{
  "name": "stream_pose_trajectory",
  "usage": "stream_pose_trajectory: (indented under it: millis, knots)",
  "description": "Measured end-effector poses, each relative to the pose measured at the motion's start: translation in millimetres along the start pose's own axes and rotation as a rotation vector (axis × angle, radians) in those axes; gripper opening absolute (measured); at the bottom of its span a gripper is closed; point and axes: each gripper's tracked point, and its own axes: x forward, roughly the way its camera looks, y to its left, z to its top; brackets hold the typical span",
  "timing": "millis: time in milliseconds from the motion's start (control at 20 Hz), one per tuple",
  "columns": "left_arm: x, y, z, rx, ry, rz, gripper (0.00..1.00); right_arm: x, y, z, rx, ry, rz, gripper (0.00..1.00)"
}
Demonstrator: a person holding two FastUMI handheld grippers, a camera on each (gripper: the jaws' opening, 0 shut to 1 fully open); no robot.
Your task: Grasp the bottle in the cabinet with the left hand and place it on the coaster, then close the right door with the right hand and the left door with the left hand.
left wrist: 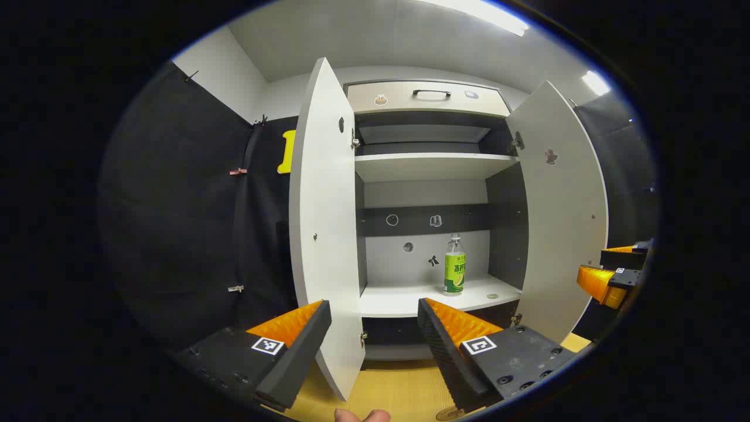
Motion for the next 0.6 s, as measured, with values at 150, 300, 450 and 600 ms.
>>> stream_pose_trajectory:
  millis: [150, 300, 450, 600]
  knots:
    - [-1, -4, 1, 0.006, -0.003, -0.014, 0.94, -3, 0, 2, 0.002, -0.005, -0.009, 0.97]
    - [-1, -9, 1, 0.009, -0.005, -0.023, 0.95, -7, -3, 2, 0.000, -0.001, -0.017, 0.97]
    - [-6, -12, 5, 0.013, -0.012, -0.026, 0.95, -11, -7, 4, 0.004, -0.005, -0.021, 0.97]
    - [-10, -16, 4, 0.021, -0.012, -0.028, 0.94, -14, -8, 3, 0.004, -0.003, -0.024, 0.97]
